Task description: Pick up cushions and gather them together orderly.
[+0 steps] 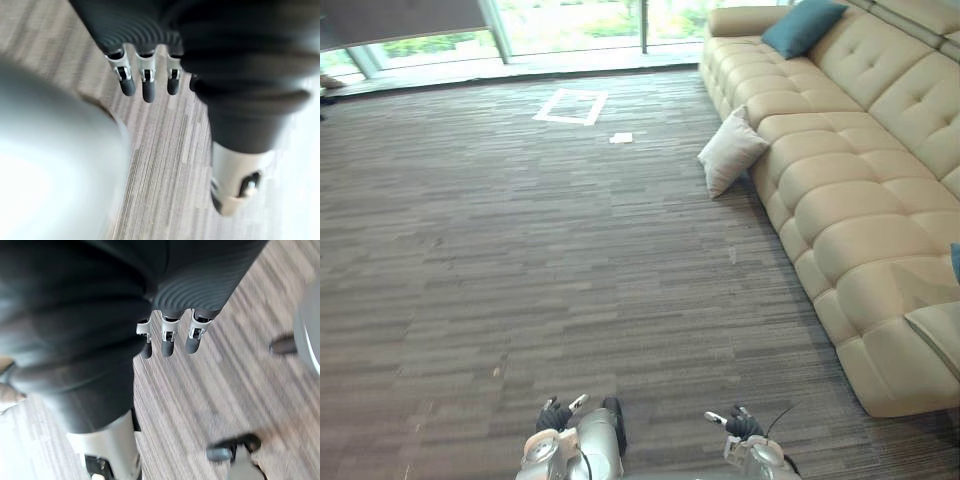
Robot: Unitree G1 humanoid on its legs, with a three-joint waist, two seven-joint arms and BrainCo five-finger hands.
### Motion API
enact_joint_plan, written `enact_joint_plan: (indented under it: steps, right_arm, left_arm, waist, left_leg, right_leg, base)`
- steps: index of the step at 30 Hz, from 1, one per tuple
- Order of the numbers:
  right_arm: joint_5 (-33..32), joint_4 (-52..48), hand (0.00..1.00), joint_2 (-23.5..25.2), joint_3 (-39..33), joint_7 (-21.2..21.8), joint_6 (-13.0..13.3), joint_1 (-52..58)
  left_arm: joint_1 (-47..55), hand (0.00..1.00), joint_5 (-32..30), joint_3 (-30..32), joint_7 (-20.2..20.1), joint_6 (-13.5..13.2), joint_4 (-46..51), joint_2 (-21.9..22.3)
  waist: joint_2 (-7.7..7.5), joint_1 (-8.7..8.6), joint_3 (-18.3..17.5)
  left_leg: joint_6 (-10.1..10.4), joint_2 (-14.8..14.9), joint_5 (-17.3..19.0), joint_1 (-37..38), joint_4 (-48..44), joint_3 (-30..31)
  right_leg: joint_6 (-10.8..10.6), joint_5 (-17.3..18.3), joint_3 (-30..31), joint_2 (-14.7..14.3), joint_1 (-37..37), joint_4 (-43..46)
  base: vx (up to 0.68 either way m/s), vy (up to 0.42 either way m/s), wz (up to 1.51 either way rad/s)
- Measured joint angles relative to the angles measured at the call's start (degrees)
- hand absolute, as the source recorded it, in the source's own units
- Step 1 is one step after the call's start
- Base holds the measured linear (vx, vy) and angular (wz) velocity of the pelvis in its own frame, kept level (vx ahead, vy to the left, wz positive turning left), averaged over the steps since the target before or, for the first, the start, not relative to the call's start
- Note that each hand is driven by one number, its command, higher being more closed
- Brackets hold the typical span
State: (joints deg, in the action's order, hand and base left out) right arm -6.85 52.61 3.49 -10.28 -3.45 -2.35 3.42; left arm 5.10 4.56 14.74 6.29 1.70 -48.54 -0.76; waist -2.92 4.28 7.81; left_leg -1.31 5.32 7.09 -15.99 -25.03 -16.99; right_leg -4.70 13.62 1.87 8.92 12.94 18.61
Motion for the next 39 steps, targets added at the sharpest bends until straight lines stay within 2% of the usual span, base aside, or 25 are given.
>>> enact_joint_plan:
  steps: [1, 3, 4, 5, 9, 11, 13, 14, 15, 17, 18, 19, 21, 23, 24, 26, 28, 29, 30, 31, 32, 34, 35, 37, 39]
  right_arm:
    - [0.1, -0.1, 0.00, 0.4, -0.3, -0.1, 0.0, 0.2]
    - [0.1, -0.7, 0.00, -0.2, -0.4, 0.0, 0.3, 0.2]
    - [0.1, -1.2, 0.00, -0.3, -0.4, 0.1, 0.4, 0.3]
    - [0.2, -3.6, 0.00, -0.7, -0.4, 0.1, 1.0, 0.7]
    - [0.1, -6.5, 0.00, -0.9, -2.1, 0.1, 1.6, 1.1]
    - [0.1, -6.4, 0.00, -1.5, -3.6, 0.1, 1.8, 1.1]
    - [0.2, -4.6, 0.00, -2.2, -4.9, 0.1, 1.7, 1.4]
    - [0.2, -4.0, 0.00, -2.5, -4.9, 0.1, 1.7, 1.5]
    - [0.2, -3.9, 0.00, -4.0, -4.8, 0.2, 1.3, 1.3]
    - [0.3, -4.3, 0.00, -4.6, -4.8, 0.2, 1.2, 1.1]
    - [0.1, -4.5, 0.00, -5.5, -4.7, 0.1, 1.3, 0.8]
    - [0.1, -4.2, 0.00, -5.8, -4.7, 0.0, 1.1, 0.5]
    - [0.0, -3.7, 0.00, -5.6, -3.8, -0.1, 0.8, 0.2]
    - [-0.1, -3.1, 0.00, -4.4, -1.1, -0.2, 0.8, -0.4]
    - [-0.1, -3.0, 0.00, -4.1, -0.7, -0.2, 0.7, -0.3]
    - [-0.3, -2.2, 0.00, -3.2, 0.3, -0.2, 0.6, -0.8]
    - [-0.3, -1.8, 0.00, -2.5, -0.2, -0.2, 0.3, -0.8]
    - [-0.2, -1.6, 0.00, -2.1, -0.2, -0.3, 0.0, -0.6]
    - [-0.2, -1.5, 0.00, -2.0, -0.2, -0.3, 0.0, -0.6]
    - [0.0, -1.3, 0.00, -1.7, 0.0, -0.3, 0.0, -0.1]
    - [0.0, -1.3, 0.00, -0.3, -0.2, -0.3, -0.1, 0.5]
    - [0.1, -1.2, 0.00, -0.1, -0.1, -0.2, -0.3, 0.7]
    - [0.1, -1.3, 0.00, -0.1, -0.2, -0.2, -0.4, 1.1]
    - [0.2, -2.5, 0.00, -0.2, -0.2, 0.0, 0.0, 1.1]
    - [0.2, -4.0, 0.00, -0.5, -0.2, 0.1, 0.4, 1.4]
  left_arm:
    - [-0.5, 0.00, 0.0, -0.2, 0.0, 0.1, -0.8, -0.9]
    - [-0.5, 0.00, 0.0, -0.6, 0.1, 0.4, -2.1, -1.0]
    - [-0.6, 0.00, 0.0, -0.7, 0.1, 0.4, -2.2, -0.8]
    - [-0.7, 0.00, 0.0, -1.9, 0.1, 0.4, -3.4, 0.0]
    - [-3.5, 0.00, 0.0, -2.9, 0.1, 0.5, -5.5, 0.8]
    - [-4.1, 0.00, 0.0, -3.0, 0.0, 0.5, -6.1, 2.3]
    - [-3.4, 0.00, -0.6, -3.0, -0.4, 0.4, -5.8, 3.8]
    - [-3.2, 0.00, -0.6, -3.0, -0.5, 0.3, -5.7, 3.9]
    - [-3.0, 0.00, -0.9, -3.3, -0.8, 0.5, -5.8, 4.3]
    - [-2.3, 0.00, -1.1, -2.6, -1.0, 0.5, -5.9, 4.2]
    - [-2.1, 0.00, -1.1, -1.0, -1.1, 0.5, -5.1, 4.2]
    - [-2.0, 0.00, -1.1, -0.3, -1.1, 0.5, -4.6, 4.3]
    - [-1.7, 0.00, -1.1, 0.1, -1.1, 0.4, -3.4, 3.9]
    - [-1.4, 0.00, -0.9, 0.1, -1.1, 0.3, -1.4, 2.6]
    - [-1.4, 0.00, -0.9, 0.1, -1.1, 0.3, -1.1, 2.6]
    - [-0.6, 0.00, -0.5, -0.1, -1.0, 0.1, 1.1, 2.6]
    - [-0.4, 0.00, -0.5, 0.0, -0.8, -0.2, 1.6, 2.6]
    - [-0.2, 0.00, -0.4, 0.1, -0.7, -0.1, 1.9, 2.5]
    - [0.1, 0.00, -0.3, 0.1, -0.7, -0.1, 1.9, 2.4]
    - [0.9, 0.00, -0.3, -0.1, -0.5, -0.1, 1.6, 2.0]
    - [1.0, 0.00, -0.4, 0.0, -0.2, 0.1, 0.6, 0.3]
    - [0.8, 0.00, -0.5, -0.1, -0.2, 0.2, 0.5, -0.1]
    - [0.2, 0.00, -0.5, -0.1, 0.0, 0.2, -0.2, -0.6]
    - [-0.4, 0.00, -0.4, -1.0, 0.1, 0.4, -2.0, -0.9]
    - [-1.3, 0.00, -0.5, -1.9, 0.1, 0.5, -2.9, -0.3]
  waist:
    - [-1.41, -0.01, 0.3]
    - [-0.59, -0.53, 1.1]
    - [-0.47, -0.80, 1.2]
    - [1.66, -1.12, 1.3]
    - [1.27, -2.62, 1.6]
    - [1.38, -4.32, 1.6]
    - [1.12, -4.68, 1.7]
    - [1.11, -4.81, 1.7]
    - [2.60, -5.12, 1.4]
    - [4.78, -5.13, 0.9]
    - [6.66, -5.00, 1.9]
    - [7.42, -4.74, 2.3]
    - [7.03, -4.21, 3.5]
    - [4.79, -3.69, 3.3]
    - [4.46, -3.55, 3.1]
    - [4.22, -2.50, 2.9]
    - [4.12, -1.39, 2.9]
    - [3.96, -0.79, 2.6]
    - [3.78, -0.74, 2.5]
    - [2.97, -0.57, 1.0]
    - [0.77, -1.03, -1.1]
    - [-0.14, -0.92, -1.2]
    - [-1.19, -0.73, -0.9]
    - [-0.79, -1.17, 0.0]
    - [0.51, -1.48, 0.5]
  left_leg:
    - [-1.6, -2.3, 1.6, 4.7, 1.1, -1.1]
    - [-3.0, -3.7, 3.3, 12.2, 3.9, -1.3]
    - [-3.0, -3.8, 3.9, 14.3, 4.9, -1.3]
    - [-2.0, -3.8, 6.8, 22.2, 10.5, -1.0]
    - [-1.7, -4.7, 9.4, 30.8, 15.7, 1.3]
    - [-2.4, -4.6, 10.0, 34.7, 18.6, 3.4]
    - [-1.5, -5.1, 12.3, 41.0, 22.5, 6.4]
    - [-1.6, -5.1, 12.5, 42.0, 22.5, 7.1]
    - [-1.1, -3.9, 12.1, 42.7, 19.5, 8.3]
    - [1.5, -1.3, 10.9, 37.1, 5.0, 9.8]
    - [12.1, 1.8, 2.4, 26.7, -18.2, 13.4]
    - [14.7, 3.2, 0.6, 22.8, -27.1, 14.1]
    - [13.3, 5.8, 1.1, 17.2, -38.7, 12.2]
    - [8.6, 7.5, 3.7, 9.7, -40.0, 6.8]
    - [7.8, 7.8, 4.2, 7.8, -38.9, 5.5]
    - [5.3, 8.6, 5.7, 1.1, -23.8, -0.2]
    - [5.8, 6.5, 4.7, 0.9, -5.9, -1.1]
    - [6.4, 4.5, 1.1, 0.5, 5.4, 0.6]
    - [6.5, 4.1, -1.0, 0.0, 6.8, 1.2]
    - [4.7, 2.4, -7.2, 0.3, 6.8, 1.9]
    - [1.1, 0.4, -5.0, 0.4, 5.2, 0.0]
    - [-0.2, -0.3, -2.1, 1.0, 2.9, -1.0]
    - [-1.4, -2.1, 0.5, 4.0, 2.5, -1.6]
    - [-2.2, -4.0, 4.2, 12.9, 5.0, -2.7]
    - [-2.3, -4.3, 6.0, 19.4, 8.3, -2.7]
  right_leg:
    - [-2.5, -6.3, 2.3, 1.2, -5.5, 16.1]
    - [-4.7, -11.3, 2.8, 1.8, -13.4, 36.0]
    - [-4.2, -10.9, 2.2, 1.7, -14.9, 39.0]
    - [-1.7, -7.1, -2.3, 1.1, -21.3, 45.9]
    - [1.5, -0.9, -12.4, 0.1, -32.7, 37.8]
    - [2.4, -1.6, -16.6, -0.1, -34.3, 24.9]
    - [4.2, -7.8, -16.0, -1.5, -35.2, 8.9]
    - [6.2, -10.6, -14.8, -1.9, -35.1, 10.2]
    - [8.2, -7.8, -14.8, -2.7, -34.9, 14.4]
    - [9.2, -3.9, -15.5, -3.9, -33.6, 16.2]
    - [10.0, -1.3, -15.5, -6.5, -29.2, 13.8]
    - [10.4, -0.7, -15.4, -8.1, -26.5, 12.2]
    - [11.4, 0.7, -14.1, -10.1, -18.9, 8.4]
    - [11.2, 2.2, -11.8, -10.2, -11.3, 2.6]
    - [11.2, 2.4, -11.1, -10.2, -9.8, 1.1]
    - [9.1, 1.9, -7.5, -9.9, -3.8, -5.4]
    - [7.3, 2.8, -5.4, -8.6, -0.7, -8.1]
    - [5.6, 3.9, -3.8, -7.3, 1.9, -9.7]
    - [5.1, 4.2, -3.4, -6.8, 2.6, -10.0]
    - [4.3, 4.7, -1.1, -5.5, 3.3, -9.3]
    - [2.8, 4.2, -0.3, -2.3, 1.5, -5.3]
    - [0.6, 2.8, 0.6, -1.1, -1.0, 1.4]
    - [-2.0, -0.5, 1.6, 0.3, -5.1, 13.8]
    - [-3.7, -8.4, 1.8, 2.0, -15.1, 39.3]
    - [-2.7, -7.4, -0.9, 1.6, -20.1, 46.5]
  base:
    - [0.51, 0.225, 0.04]
    - [0.63, 0.239, -0.12]
    - [0.62, 0.207, -0.31]
    - [0.38, 0.124, -0.24]
    - [0.56, 0.049, 0.30]
    - [0.48, -0.067, 0.78]
    - [0.58, -0.135, 0.78]
    - [0.72, -0.217, 0.42]
    - [0.68, -0.235, 0.02]
    - [0.79, -0.283, -0.09]
    - [0.78, -0.226, -0.13]
    - [0.65, -0.174, -0.20]
    - [0.55, -0.077, -0.43]
    - [0.51, -0.063, -0.48]
    - [0.58, -0.018, -0.55]
    - [0.51, 0.043, -0.69]
    - [0.60, 0.187, -0.77]
    - [0.77, 0.300, -0.77]
    - [0.79, 0.364, -0.88]
    - [0.70, 0.349, -0.61]
    - [0.72, 0.352, -0.60]
    - [0.54, 0.284, -0.21]
    - [0.61, 0.317, -0.20]
    - [0.65, 0.309, -0.20]
    - [0.44, 0.168, -0.17]
